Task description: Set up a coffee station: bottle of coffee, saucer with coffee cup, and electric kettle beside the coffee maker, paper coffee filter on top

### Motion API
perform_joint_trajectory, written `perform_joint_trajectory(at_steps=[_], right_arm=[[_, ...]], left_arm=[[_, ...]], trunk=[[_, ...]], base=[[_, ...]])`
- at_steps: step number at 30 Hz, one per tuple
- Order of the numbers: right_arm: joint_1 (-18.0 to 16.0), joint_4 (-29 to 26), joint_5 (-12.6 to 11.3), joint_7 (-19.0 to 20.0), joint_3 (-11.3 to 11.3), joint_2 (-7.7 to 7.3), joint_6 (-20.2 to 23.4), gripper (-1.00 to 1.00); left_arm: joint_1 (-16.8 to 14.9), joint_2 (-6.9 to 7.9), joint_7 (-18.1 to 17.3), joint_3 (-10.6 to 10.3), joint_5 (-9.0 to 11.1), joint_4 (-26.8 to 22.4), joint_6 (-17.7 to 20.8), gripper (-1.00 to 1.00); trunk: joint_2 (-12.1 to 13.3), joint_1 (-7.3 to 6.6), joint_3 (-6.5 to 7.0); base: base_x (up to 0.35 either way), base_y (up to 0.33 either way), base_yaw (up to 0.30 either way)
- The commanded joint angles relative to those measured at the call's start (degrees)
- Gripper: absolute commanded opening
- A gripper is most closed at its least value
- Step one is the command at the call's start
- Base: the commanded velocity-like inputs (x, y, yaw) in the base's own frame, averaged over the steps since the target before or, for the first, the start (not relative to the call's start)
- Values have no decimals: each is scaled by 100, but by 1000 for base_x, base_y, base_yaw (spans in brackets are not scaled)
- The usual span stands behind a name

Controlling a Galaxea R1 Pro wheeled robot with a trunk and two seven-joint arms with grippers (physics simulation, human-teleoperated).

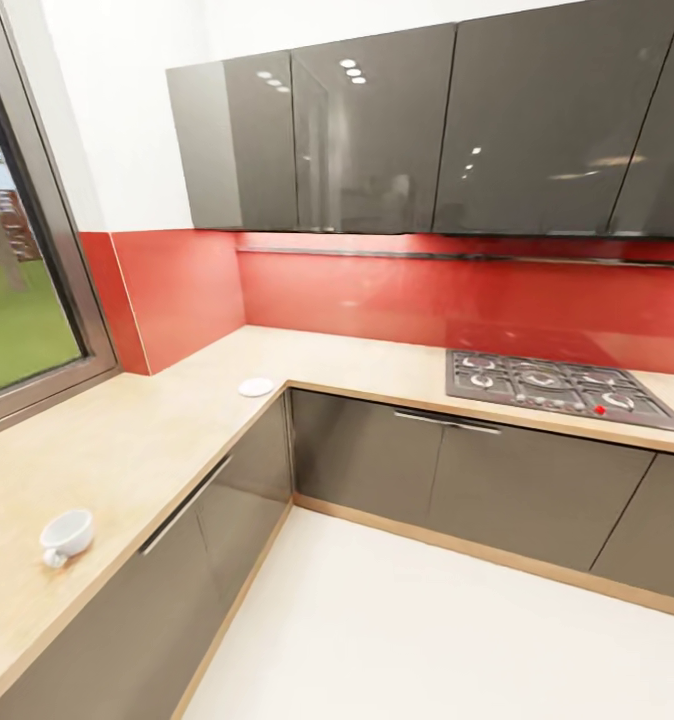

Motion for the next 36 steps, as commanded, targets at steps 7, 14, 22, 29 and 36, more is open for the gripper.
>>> perform_joint_trajectory(at_steps=[7, 14, 22, 29, 36], right_arm=[[-4, 2, -48, -20, 51, 1, -16, 100], [-4, 2, -48, -20, 51, 1, -16, 100], [-3, 2, -48, -20, 57, 9, -16, 100], [1, 5, -48, -20, 60, 17, -16, 100], [-3, 10, -48, -20, 60, 25, -16, 100]], left_arm=[[1, 1, 38, -21, -34, -3, 16, 100], [1, -7, 37, -21, -34, 7, 11, 100], [1, -11, 35, -21, -34, 22, 8, 100], [1, -8, 35, -21, -34, 32, 7, 100], [1, -8, 35, -21, -34, 32, 7, 100]], trunk=[[-7, 5, -9], [-7, 5, -9], [-7, 5, -9], [-7, 5, -9], [-7, 5, -9]], base=[[266, -176, 0], [221, -226, 0], [197, -236, 0], [151, -255, 11], [149, -257, 185]])
